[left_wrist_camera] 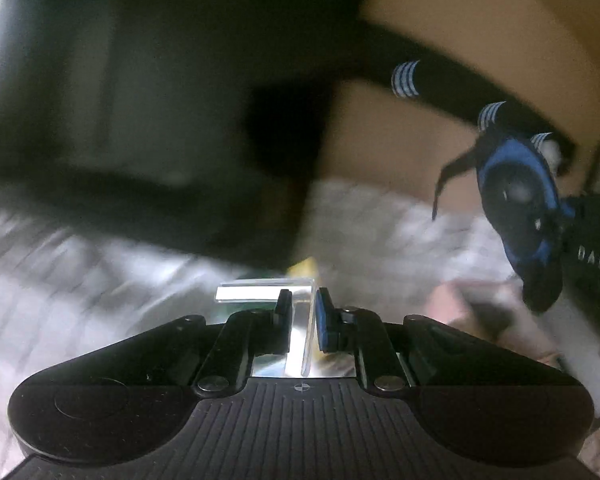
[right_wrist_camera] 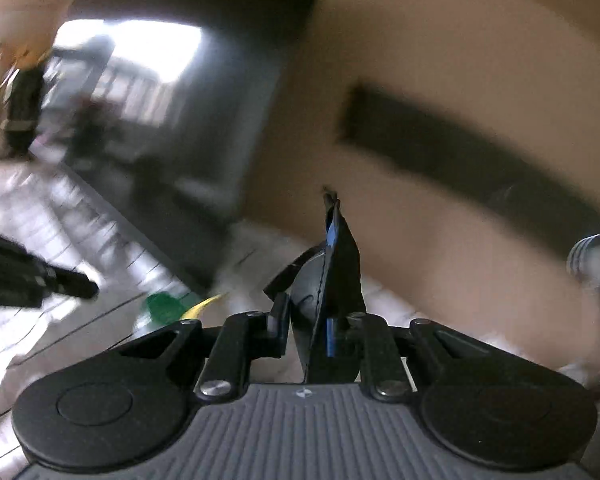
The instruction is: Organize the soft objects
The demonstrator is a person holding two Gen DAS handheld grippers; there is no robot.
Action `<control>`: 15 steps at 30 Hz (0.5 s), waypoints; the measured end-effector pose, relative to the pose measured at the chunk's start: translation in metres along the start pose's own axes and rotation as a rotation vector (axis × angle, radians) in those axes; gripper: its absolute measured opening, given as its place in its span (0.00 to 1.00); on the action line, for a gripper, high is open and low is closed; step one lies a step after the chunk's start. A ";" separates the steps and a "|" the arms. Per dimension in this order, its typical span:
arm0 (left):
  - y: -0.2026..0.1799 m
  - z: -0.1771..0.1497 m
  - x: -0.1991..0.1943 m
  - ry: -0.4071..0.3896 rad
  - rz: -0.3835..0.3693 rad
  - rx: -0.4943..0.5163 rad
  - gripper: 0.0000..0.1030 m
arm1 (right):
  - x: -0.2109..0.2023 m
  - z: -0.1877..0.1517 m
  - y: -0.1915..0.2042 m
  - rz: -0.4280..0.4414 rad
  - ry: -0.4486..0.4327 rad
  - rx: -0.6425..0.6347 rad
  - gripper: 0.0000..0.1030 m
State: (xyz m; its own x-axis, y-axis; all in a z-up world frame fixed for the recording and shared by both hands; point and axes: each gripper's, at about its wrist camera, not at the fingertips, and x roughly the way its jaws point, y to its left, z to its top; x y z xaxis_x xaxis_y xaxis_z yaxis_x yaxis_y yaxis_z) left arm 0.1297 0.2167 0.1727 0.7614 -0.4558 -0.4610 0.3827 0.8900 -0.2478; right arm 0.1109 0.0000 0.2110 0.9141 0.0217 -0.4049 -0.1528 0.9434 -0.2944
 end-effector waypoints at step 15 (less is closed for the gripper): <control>-0.240 0.006 0.153 0.162 -0.398 0.103 0.15 | -0.039 -0.069 -0.190 -0.284 0.031 0.140 0.16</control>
State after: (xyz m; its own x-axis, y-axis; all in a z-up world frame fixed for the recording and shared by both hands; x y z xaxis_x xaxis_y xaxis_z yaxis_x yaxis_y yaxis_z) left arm 0.1575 -0.0667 0.1668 0.4554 -0.7522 -0.4762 0.6859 0.6375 -0.3510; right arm 0.0785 -0.2031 0.2231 0.9008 -0.2569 -0.3500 0.1617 0.9467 -0.2786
